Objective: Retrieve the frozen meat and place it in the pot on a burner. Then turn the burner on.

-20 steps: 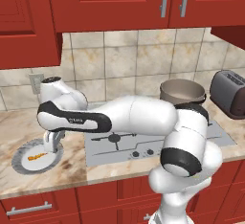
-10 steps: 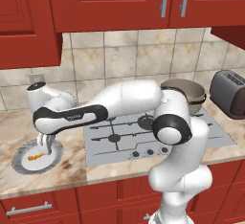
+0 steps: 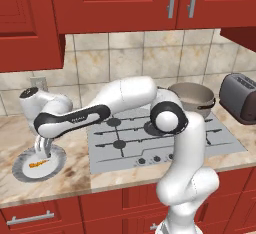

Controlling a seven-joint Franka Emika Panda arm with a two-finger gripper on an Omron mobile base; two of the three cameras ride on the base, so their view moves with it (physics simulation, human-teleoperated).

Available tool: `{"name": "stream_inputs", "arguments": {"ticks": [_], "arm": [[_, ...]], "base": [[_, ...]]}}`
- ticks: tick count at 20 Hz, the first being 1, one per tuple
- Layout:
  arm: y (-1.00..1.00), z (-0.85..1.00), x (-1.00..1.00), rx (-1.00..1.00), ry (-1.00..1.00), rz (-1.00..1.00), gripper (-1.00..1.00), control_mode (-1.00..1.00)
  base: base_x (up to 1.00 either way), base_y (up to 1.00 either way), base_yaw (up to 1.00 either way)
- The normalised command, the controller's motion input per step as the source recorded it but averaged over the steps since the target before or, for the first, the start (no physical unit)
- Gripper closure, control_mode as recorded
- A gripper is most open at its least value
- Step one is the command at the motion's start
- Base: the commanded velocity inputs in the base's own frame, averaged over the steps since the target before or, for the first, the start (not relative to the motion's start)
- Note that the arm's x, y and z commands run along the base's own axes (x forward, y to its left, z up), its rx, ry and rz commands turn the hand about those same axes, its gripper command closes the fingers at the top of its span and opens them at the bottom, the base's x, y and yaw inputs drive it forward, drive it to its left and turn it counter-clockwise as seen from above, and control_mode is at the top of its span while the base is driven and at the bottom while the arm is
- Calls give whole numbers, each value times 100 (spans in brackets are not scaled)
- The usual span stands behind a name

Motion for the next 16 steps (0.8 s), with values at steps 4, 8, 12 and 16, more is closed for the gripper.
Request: {"name": "stream_inputs", "arguments": {"ticks": [4,8,12,16], "arm": [[22,-5,3,-5,0,-1,-100,-100],[36,0,0,-6,0,0,-100,-100],[30,-4,0,0,1,0,-100,-100],[0,-29,26,2,2,0,-100,-100]], "base": [[0,0,0],[0,0,0],[0,0,0],[0,0,0]]}}
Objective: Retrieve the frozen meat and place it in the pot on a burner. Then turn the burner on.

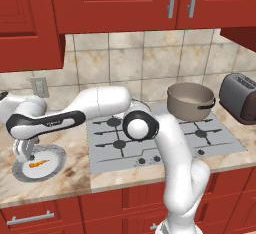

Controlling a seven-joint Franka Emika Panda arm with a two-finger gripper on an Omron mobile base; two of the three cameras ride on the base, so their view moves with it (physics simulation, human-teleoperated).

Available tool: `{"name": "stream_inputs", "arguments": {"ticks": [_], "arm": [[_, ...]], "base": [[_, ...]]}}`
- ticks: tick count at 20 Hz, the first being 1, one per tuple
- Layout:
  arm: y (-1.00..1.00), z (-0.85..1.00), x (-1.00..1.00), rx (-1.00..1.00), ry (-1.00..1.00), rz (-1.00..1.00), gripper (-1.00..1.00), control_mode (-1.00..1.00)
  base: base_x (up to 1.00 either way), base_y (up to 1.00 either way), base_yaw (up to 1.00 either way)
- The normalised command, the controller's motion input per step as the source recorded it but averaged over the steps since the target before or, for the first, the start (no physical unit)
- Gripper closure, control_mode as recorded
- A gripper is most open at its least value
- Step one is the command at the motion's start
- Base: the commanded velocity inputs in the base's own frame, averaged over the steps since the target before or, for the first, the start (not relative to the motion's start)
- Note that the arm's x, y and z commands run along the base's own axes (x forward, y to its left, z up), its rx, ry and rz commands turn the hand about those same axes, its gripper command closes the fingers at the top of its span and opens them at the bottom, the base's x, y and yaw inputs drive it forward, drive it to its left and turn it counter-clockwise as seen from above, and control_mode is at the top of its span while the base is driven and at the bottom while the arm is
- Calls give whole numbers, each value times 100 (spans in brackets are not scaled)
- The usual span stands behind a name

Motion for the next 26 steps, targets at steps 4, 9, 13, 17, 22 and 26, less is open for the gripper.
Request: {"name": "stream_inputs", "arguments": {"ticks": [4,9,13,17,22,26], "arm": [[-5,-26,46,6,0,2,-100,-100],[-1,-38,13,6,0,1,-100,-100],[5,-35,0,9,1,1,-100,-100],[0,-27,0,2,0,0,-100,-100],[0,-29,0,0,0,0,-100,-100],[0,-21,0,1,0,2,-100,-100]], "base": [[0,0,0],[0,0,0],[0,0,0],[0,0,0],[0,0,0],[0,0,0]]}}
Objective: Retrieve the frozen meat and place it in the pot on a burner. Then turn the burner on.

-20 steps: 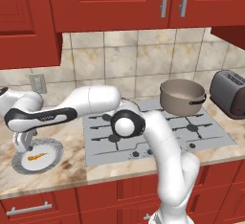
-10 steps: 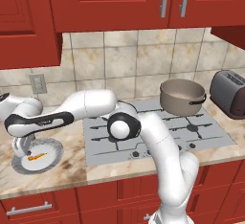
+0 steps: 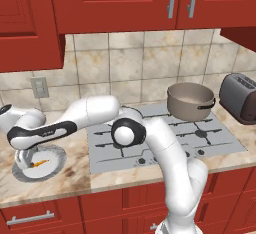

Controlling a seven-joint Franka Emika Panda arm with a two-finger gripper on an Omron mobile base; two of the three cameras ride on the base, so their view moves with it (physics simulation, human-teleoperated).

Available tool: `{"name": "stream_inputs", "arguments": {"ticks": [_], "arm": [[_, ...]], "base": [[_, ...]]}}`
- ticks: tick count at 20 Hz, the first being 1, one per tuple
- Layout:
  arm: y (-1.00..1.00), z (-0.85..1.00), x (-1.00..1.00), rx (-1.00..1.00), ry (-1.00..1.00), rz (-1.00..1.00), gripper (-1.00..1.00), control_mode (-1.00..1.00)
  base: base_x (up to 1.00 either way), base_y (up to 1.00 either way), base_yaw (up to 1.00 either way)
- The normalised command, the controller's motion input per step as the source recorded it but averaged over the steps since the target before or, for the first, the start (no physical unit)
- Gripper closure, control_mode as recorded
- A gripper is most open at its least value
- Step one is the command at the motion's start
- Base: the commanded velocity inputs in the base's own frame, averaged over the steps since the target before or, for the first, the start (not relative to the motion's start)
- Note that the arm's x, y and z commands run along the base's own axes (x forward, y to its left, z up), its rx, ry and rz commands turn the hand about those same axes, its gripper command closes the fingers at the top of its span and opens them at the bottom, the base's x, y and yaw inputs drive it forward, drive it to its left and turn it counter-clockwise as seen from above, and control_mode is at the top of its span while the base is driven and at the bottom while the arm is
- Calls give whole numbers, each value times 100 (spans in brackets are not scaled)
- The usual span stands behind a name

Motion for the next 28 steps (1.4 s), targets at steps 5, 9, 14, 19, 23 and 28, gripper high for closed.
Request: {"name": "stream_inputs", "arguments": {"ticks": [5,9,14,19,23,28], "arm": [[0,-10,8,5,0,10,-100,-100],[0,-7,20,8,0,10,-100,-100],[0,-15,9,8,0,10,-100,-100],[4,-8,-1,3,0,3,-100,-100],[0,-3,-11,0,0,0,-100,-100],[0,-17,-19,0,-4,0,-100,-100]], "base": [[0,0,0],[0,0,0],[0,0,0],[0,0,0],[0,0,0],[0,0,0]]}}
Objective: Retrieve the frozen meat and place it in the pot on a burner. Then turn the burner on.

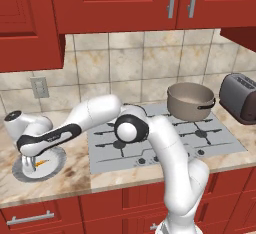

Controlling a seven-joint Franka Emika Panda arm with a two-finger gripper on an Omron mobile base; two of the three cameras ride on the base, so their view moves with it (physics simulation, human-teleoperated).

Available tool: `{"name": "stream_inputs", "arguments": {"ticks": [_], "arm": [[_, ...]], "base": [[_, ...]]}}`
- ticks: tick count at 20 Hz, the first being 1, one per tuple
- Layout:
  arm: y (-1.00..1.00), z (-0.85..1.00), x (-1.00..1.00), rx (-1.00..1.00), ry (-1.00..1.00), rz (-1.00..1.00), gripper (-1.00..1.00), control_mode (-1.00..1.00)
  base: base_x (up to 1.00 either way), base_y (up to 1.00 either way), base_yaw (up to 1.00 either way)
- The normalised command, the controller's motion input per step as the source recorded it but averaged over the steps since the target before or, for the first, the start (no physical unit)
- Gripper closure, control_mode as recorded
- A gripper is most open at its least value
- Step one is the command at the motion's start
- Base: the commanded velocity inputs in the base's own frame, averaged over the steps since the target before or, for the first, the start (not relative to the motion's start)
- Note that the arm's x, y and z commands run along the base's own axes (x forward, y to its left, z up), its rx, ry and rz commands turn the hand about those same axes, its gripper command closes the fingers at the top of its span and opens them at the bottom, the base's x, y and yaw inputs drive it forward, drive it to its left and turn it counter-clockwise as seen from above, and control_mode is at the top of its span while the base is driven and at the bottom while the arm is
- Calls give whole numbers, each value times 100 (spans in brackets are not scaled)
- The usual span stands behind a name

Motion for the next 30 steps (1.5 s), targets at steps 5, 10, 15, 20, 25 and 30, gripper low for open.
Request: {"name": "stream_inputs", "arguments": {"ticks": [5,10,15,20,25,30], "arm": [[0,-14,-3,0,-13,0,-100,-100],[0,-7,0,0,-5,0,-100,-100],[0,-12,0,0,2,0,-100,-100],[0,0,0,0,0,0,-100,-100],[0,-1,11,0,4,0,-100,-100],[0,-5,26,0,9,0,-100,-100]], "base": [[0,0,0],[0,0,0],[0,0,0],[0,0,0],[0,0,0],[0,0,0]]}}
